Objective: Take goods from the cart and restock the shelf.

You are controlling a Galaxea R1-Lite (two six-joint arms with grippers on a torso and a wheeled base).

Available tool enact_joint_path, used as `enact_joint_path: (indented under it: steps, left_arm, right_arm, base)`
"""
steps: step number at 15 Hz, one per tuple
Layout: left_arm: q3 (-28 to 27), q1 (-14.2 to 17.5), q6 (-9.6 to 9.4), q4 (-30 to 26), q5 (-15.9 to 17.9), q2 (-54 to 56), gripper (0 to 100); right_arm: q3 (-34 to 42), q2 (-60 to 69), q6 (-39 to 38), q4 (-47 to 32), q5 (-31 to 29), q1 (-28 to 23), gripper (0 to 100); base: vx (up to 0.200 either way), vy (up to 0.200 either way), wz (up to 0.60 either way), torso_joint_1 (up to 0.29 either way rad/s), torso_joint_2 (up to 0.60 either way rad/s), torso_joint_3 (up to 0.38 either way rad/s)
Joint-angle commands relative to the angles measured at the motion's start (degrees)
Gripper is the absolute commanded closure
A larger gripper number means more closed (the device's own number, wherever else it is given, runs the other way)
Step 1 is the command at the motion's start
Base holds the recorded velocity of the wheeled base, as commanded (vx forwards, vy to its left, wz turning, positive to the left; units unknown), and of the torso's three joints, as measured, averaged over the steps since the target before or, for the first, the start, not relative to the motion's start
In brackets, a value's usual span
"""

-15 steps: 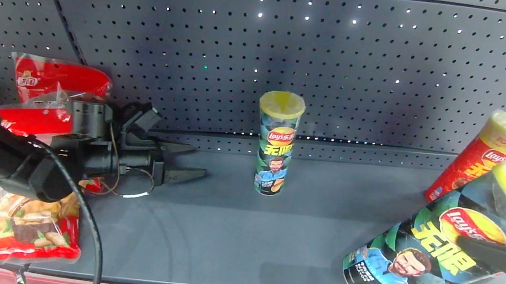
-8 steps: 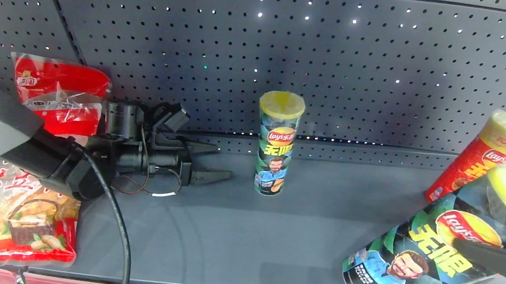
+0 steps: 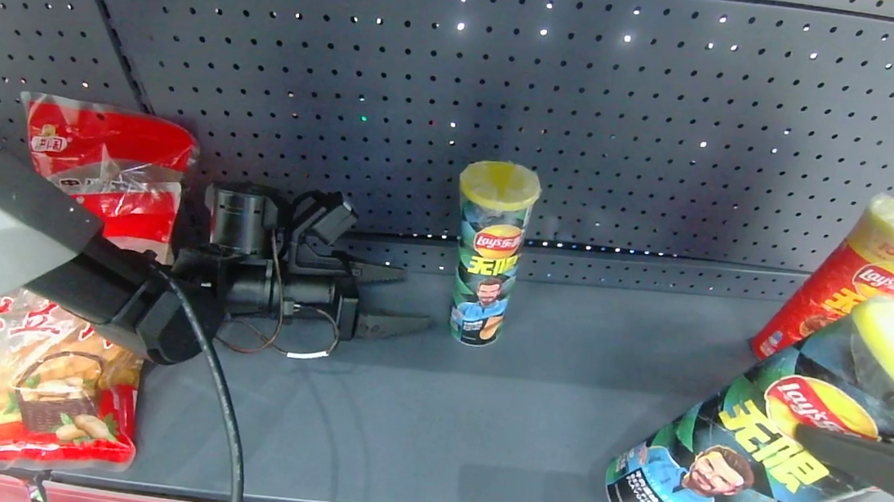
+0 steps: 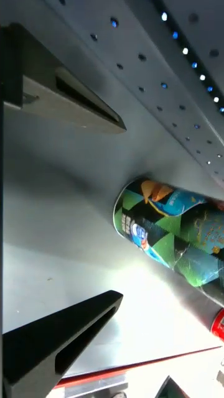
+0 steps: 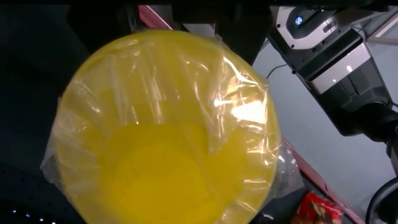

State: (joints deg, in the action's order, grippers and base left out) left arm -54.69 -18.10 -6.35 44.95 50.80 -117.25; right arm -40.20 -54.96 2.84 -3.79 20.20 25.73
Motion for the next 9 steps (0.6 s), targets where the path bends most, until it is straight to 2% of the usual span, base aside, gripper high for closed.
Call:
enact_joint_path:
  steps: [1, 4, 6, 8, 9]
  left_arm:
    - [0.0, -1.0, -0.06, 0.1, 0.0, 0.0, 0]
    - [-1.9, -2.8, 0.73, 0.1, -0.2, -1.8, 0]
    - [-5.7, -4.5, 0.90, 0.1, -0.3, -5.5, 0]
    - [-5.8, -4.7, 1.25, 1.7, -0.6, -7.4, 0]
    - [-6.5, -5.3, 2.04, 2.3, -0.7, -8.3, 0]
  right_arm:
    - [0.3, -0.1, 0.1, 0.0, 0.1, 0.0, 100]
    - [0.7, -0.1, 0.1, 0.0, 0.0, 0.0, 100]
    - [0.6, 0.0, 0.1, 0.0, 0.0, 0.0, 100]
    - [0.7, 0.1, 0.0, 0.0, 0.0, 0.0, 100]
    - [0.7, 0.2, 0.0, 0.0, 0.0, 0.0, 100]
  base:
    - [0.000, 0.000, 0.00, 0.000, 0.00, 0.000]
    - [0.000, 0.000, 0.00, 0.000, 0.00, 0.000]
    - [0.000, 0.000, 0.00, 0.000, 0.00, 0.000]
    - [0.000, 0.000, 0.00, 0.000, 0.00, 0.000]
    - [0.000, 0.000, 0.00, 0.000, 0.00, 0.000]
